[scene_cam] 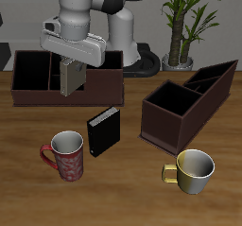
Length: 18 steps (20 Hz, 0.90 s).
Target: Place the yellow book into the left desk caddy's left compartment
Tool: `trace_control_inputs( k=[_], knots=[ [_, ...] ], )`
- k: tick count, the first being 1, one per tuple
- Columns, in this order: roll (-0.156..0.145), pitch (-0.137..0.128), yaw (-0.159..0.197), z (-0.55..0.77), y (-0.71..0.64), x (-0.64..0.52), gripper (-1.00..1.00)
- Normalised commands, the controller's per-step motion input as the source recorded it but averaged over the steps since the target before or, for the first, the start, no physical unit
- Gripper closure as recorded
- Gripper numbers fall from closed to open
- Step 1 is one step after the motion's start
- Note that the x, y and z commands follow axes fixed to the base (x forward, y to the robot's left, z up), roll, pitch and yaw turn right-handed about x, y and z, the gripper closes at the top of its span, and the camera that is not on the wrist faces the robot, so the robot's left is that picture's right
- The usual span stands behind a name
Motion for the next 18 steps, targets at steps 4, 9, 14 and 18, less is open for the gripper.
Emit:
trace_control_inputs(
  k=[4,9,14,18],
  knots=[
    [-0.018,-0.044,0.065,0.55,0.14,-0.18,1.00],
    [-0.036,-0.022,0.056,0.46,0.10,-0.15,1.00],
    [-0.008,-0.036,0.047,0.49,0.26,-0.20,1.00],
    [0.017,-0.037,0.030,0.39,0.36,-0.16,1.00]
  ],
)
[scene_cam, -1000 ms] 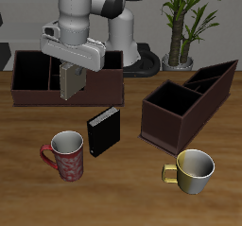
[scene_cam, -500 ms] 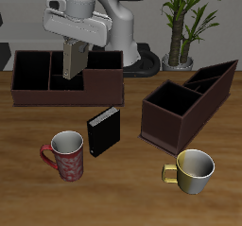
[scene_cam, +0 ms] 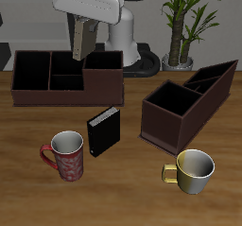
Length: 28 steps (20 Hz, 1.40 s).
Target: Place the yellow book into the left desk caddy's left compartment
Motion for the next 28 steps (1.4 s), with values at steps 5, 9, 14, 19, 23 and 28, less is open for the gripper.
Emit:
trace_control_inputs(
  k=[5,9,14,19,23,28],
  knots=[
    [0.050,-0.015,0.040,0.27,0.54,-0.15,1.00],
    [0.054,0.021,0.055,0.08,0.48,-0.05,1.00],
    [0.021,0.022,0.043,0.07,0.49,-0.09,1.00],
    [0.014,0.002,0.021,0.08,0.39,-0.08,1.00],
    [0.017,0.012,-0.023,0.03,0.35,-0.07,1.00],
    [-0.010,0.014,-0.036,0.01,0.37,-0.12,1.00]
  ],
)
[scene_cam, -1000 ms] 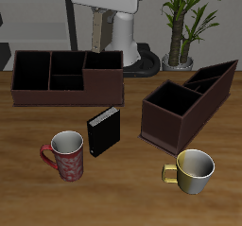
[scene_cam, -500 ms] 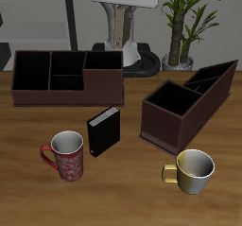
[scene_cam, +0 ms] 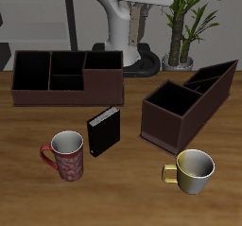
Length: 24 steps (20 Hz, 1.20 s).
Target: Place the yellow book into the left desk caddy's left compartment
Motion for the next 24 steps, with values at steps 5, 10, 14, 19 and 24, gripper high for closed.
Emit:
trace_control_inputs(
  k=[5,10,14,19,24],
  knots=[
    [-0.003,0.014,-0.022,-0.04,0.33,-0.12,1.00],
    [0.006,-0.009,-0.012,-0.06,0.30,-0.15,1.00],
    [0.038,0.007,-0.018,-0.12,0.38,-0.21,1.00],
    [0.033,-0.008,-0.028,-0.05,0.31,-0.19,1.00],
    [0.095,-0.010,-0.036,-0.02,0.40,-0.27,1.00]
  ],
)
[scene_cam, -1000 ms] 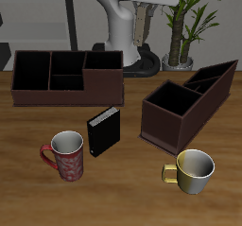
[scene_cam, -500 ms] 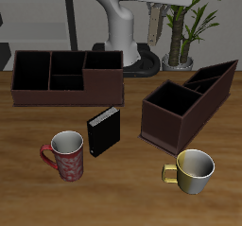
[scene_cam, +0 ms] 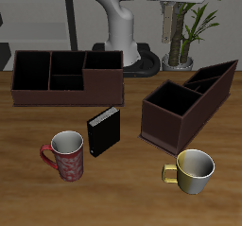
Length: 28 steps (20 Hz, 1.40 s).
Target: Place the yellow book into the left desk caddy's left compartment
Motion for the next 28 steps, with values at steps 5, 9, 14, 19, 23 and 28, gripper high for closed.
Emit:
trace_control_inputs(
  k=[5,9,14,19,23,28],
  knots=[
    [0.068,-0.025,-0.062,-0.02,0.38,-0.24,1.00],
    [0.049,-0.028,-0.027,-0.04,0.26,-0.20,1.00],
    [0.036,-0.005,-0.066,-0.07,0.20,-0.14,1.00],
    [0.049,-0.010,-0.041,-0.05,0.25,-0.07,1.00],
    [0.063,0.002,-0.043,-0.07,0.25,-0.03,1.00],
    [0.056,-0.018,0.007,-0.04,0.26,-0.02,1.00]
  ],
)
